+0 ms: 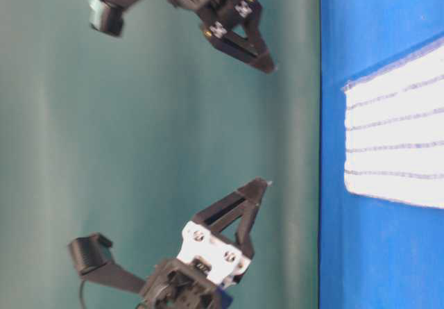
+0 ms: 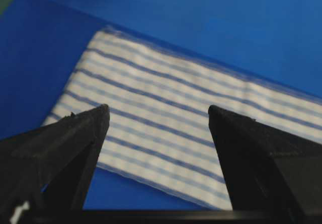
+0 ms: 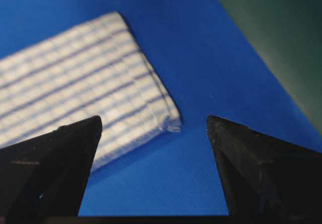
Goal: Fold the blue towel.
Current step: 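Lower both grippers onto the towel's top corners and pinch them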
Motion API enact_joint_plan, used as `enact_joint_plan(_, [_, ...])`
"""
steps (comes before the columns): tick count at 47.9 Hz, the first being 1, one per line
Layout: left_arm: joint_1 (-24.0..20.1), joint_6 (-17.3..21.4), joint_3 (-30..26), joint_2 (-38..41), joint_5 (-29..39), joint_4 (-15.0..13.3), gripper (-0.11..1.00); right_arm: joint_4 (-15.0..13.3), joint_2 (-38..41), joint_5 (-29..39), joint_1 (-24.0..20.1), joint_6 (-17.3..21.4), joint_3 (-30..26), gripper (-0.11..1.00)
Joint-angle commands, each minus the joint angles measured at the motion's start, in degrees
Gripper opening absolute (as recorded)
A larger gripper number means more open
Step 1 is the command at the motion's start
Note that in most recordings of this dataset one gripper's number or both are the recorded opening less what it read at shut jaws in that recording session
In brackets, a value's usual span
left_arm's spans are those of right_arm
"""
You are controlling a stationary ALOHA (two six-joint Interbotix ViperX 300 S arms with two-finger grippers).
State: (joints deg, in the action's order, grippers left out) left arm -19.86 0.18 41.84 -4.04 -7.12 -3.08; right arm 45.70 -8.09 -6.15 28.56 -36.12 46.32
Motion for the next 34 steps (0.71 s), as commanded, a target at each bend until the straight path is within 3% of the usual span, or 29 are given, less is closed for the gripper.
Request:
enact_joint_plan(1, [-1.7,0.4,-0.7,1.7,-2.7,0.1,0.75,0.1,2.1,-1.1,0.4,-0.1,-2.3,0.87])
enact_joint_plan(15, [-5.4,0.4,-1.9,10.6,-9.4,0.1,0.75,0.2,11.8,-3.7,1.0,1.1,-6.5,0.87])
enact_joint_plan(34, [-9.1,0.4,-5.0,19.0,-12.9,0.1,0.75,1.0,19.5,-6.5,1.0,1.8,-9.3,0.87])
